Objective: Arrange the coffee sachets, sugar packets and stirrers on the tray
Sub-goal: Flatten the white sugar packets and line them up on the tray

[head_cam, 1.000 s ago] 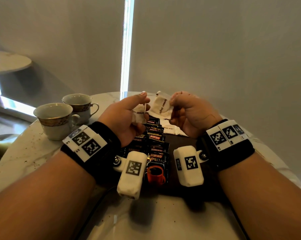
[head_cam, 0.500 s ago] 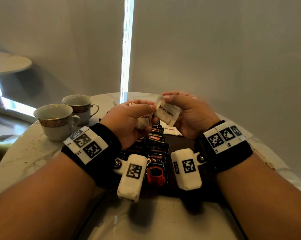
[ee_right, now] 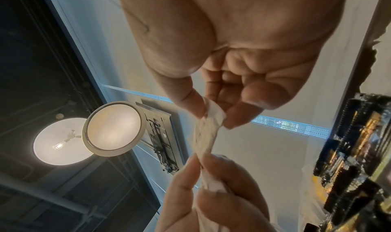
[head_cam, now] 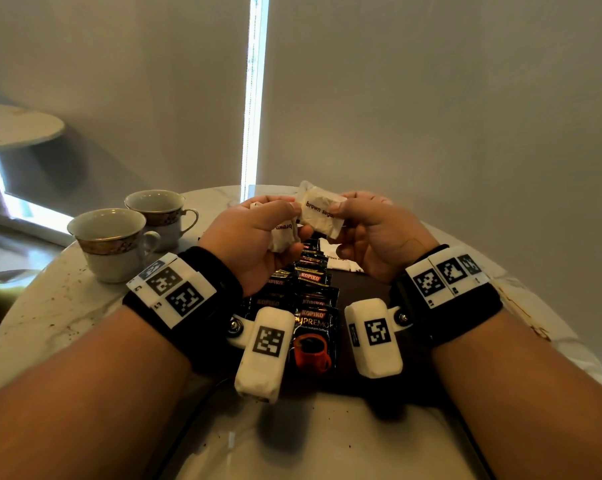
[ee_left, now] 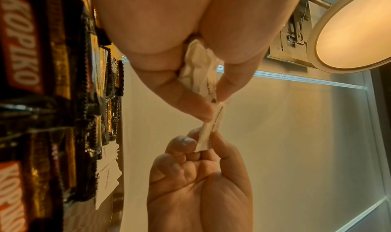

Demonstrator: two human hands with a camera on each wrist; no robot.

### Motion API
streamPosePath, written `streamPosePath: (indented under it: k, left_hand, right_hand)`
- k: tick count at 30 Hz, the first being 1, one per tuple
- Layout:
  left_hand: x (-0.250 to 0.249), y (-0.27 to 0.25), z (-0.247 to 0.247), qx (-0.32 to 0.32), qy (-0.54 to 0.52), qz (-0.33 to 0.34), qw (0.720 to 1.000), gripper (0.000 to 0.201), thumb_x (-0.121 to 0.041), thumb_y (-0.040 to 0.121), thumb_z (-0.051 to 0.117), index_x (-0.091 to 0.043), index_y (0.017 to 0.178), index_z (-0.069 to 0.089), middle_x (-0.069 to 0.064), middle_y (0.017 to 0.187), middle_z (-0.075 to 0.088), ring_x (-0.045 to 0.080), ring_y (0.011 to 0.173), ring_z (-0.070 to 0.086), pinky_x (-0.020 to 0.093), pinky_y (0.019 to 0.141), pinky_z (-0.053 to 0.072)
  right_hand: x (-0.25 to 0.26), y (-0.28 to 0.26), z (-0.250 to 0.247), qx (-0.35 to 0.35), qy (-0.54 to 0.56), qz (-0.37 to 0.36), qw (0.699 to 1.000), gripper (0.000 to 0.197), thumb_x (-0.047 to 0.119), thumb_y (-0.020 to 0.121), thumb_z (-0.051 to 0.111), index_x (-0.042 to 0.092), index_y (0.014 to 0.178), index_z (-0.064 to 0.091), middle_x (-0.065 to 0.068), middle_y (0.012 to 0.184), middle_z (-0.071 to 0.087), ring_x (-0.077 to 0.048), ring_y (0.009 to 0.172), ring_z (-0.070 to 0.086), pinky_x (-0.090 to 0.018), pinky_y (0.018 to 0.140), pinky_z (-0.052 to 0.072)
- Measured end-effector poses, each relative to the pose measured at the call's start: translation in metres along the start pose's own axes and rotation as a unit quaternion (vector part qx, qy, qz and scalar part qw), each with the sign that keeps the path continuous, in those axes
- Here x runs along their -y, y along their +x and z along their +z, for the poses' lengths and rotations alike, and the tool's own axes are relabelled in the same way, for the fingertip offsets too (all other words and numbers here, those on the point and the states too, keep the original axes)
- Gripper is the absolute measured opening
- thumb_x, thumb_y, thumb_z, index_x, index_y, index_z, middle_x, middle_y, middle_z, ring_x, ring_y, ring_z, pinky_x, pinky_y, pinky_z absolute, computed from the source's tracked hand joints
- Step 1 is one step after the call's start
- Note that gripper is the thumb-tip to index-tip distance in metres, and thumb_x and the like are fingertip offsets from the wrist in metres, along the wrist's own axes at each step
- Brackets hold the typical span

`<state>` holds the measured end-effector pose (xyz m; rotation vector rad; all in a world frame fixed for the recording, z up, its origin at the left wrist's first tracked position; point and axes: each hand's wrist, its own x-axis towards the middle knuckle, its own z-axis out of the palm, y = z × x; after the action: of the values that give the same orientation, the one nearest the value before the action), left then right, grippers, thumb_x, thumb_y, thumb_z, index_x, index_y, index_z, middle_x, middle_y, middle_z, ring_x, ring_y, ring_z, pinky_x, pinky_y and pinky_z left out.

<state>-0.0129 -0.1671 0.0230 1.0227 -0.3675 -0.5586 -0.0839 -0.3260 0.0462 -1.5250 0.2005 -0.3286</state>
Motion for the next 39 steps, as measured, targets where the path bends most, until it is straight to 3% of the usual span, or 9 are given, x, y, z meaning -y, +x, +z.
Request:
streamPosePath:
  k: [4, 8, 14, 17, 23, 27, 31, 35, 39]
  left_hand:
    - [-0.001, 0.000, -0.001, -0.017, -0.025, -0.017, 0.999, 0.013, -0.013, 0.095, 0.063, -0.010, 0.107, 0.062, 0.008, 0.094, 0.064, 0.015, 0.065, 0.064, 0.022, 0.047, 0.048]
    - [-0.003, 0.001, -0.002, -0.036, -0.054, -0.025, 0.998, 0.015, -0.010, 0.095, 0.052, -0.007, 0.105, 0.063, 0.010, 0.096, 0.060, 0.016, 0.064, 0.061, 0.023, 0.046, 0.047]
    - [-0.005, 0.000, -0.002, -0.035, -0.061, -0.025, 0.997, 0.020, -0.007, 0.093, 0.045, -0.008, 0.105, 0.062, 0.010, 0.094, 0.059, 0.016, 0.062, 0.061, 0.023, 0.045, 0.046]
    - [-0.005, 0.000, -0.002, -0.034, -0.063, -0.024, 0.997, 0.021, -0.007, 0.093, 0.045, -0.008, 0.104, 0.062, 0.010, 0.094, 0.059, 0.016, 0.062, 0.061, 0.023, 0.045, 0.046]
    - [-0.005, 0.000, -0.002, -0.037, -0.063, -0.025, 0.997, 0.021, -0.007, 0.093, 0.045, -0.008, 0.105, 0.062, 0.011, 0.097, 0.059, 0.016, 0.064, 0.061, 0.024, 0.046, 0.046]
    - [-0.005, -0.001, -0.001, -0.033, -0.065, -0.024, 0.997, 0.021, -0.006, 0.093, 0.044, -0.007, 0.103, 0.062, 0.011, 0.094, 0.059, 0.016, 0.063, 0.061, 0.023, 0.046, 0.046]
    - [-0.005, 0.000, 0.000, -0.030, -0.066, -0.023, 0.997, 0.021, -0.006, 0.092, 0.043, -0.008, 0.100, 0.062, 0.010, 0.092, 0.059, 0.016, 0.063, 0.061, 0.023, 0.046, 0.047]
    - [-0.005, -0.001, 0.001, -0.033, -0.065, -0.024, 0.997, 0.021, -0.005, 0.091, 0.043, -0.007, 0.099, 0.062, 0.010, 0.090, 0.060, 0.016, 0.061, 0.062, 0.024, 0.045, 0.046]
    - [-0.004, -0.001, 0.000, -0.040, -0.060, -0.022, 0.997, 0.023, -0.005, 0.091, 0.043, -0.007, 0.099, 0.063, 0.011, 0.093, 0.061, 0.017, 0.062, 0.062, 0.024, 0.045, 0.047]
  right_hand:
    - [-0.001, 0.006, -0.006, -0.034, 0.021, -0.001, 0.999, 0.007, 0.008, 0.095, 0.055, 0.005, 0.101, 0.056, -0.008, 0.076, 0.071, -0.014, 0.055, 0.059, -0.024, 0.047, 0.036]
    - [-0.015, 0.023, -0.029, -0.125, 0.032, 0.007, 0.992, 0.010, 0.013, 0.096, 0.056, 0.006, 0.103, 0.056, -0.012, 0.090, 0.062, -0.011, 0.052, 0.048, -0.021, 0.040, 0.027]
    - [-0.052, 0.045, -0.056, -0.218, 0.032, 0.121, 0.968, 0.007, 0.009, 0.096, 0.053, 0.009, 0.089, 0.054, -0.009, 0.079, 0.058, -0.010, 0.040, 0.046, -0.018, 0.031, 0.024]
    - [-0.063, 0.047, -0.060, -0.217, 0.013, 0.164, 0.962, 0.004, 0.004, 0.093, 0.051, 0.003, 0.093, 0.055, -0.012, 0.078, 0.059, -0.012, 0.040, 0.047, -0.020, 0.031, 0.026]
    - [-0.073, 0.049, -0.065, -0.212, -0.023, 0.200, 0.956, 0.026, -0.001, 0.088, 0.054, -0.006, 0.112, 0.061, -0.018, 0.093, 0.063, -0.011, 0.043, 0.047, -0.021, 0.032, 0.028]
    - [-0.074, 0.050, -0.066, -0.195, -0.050, 0.215, 0.956, 0.029, 0.003, 0.093, 0.054, 0.005, 0.120, 0.065, -0.016, 0.102, 0.066, -0.009, 0.049, 0.046, -0.020, 0.035, 0.030]
    - [-0.070, 0.049, -0.068, -0.152, -0.096, 0.230, 0.957, 0.039, 0.006, 0.093, 0.056, 0.017, 0.131, 0.060, -0.012, 0.099, 0.066, -0.011, 0.056, 0.048, -0.023, 0.048, 0.030]
    - [-0.069, 0.047, -0.066, -0.152, -0.081, 0.217, 0.961, 0.034, -0.002, 0.096, 0.052, 0.011, 0.126, 0.062, -0.017, 0.108, 0.071, -0.009, 0.054, 0.059, -0.019, 0.040, 0.041]
    - [-0.067, 0.044, -0.063, -0.140, -0.089, 0.217, 0.962, 0.031, -0.003, 0.097, 0.051, 0.010, 0.124, 0.060, -0.019, 0.114, 0.070, -0.009, 0.054, 0.064, -0.019, 0.042, 0.047]
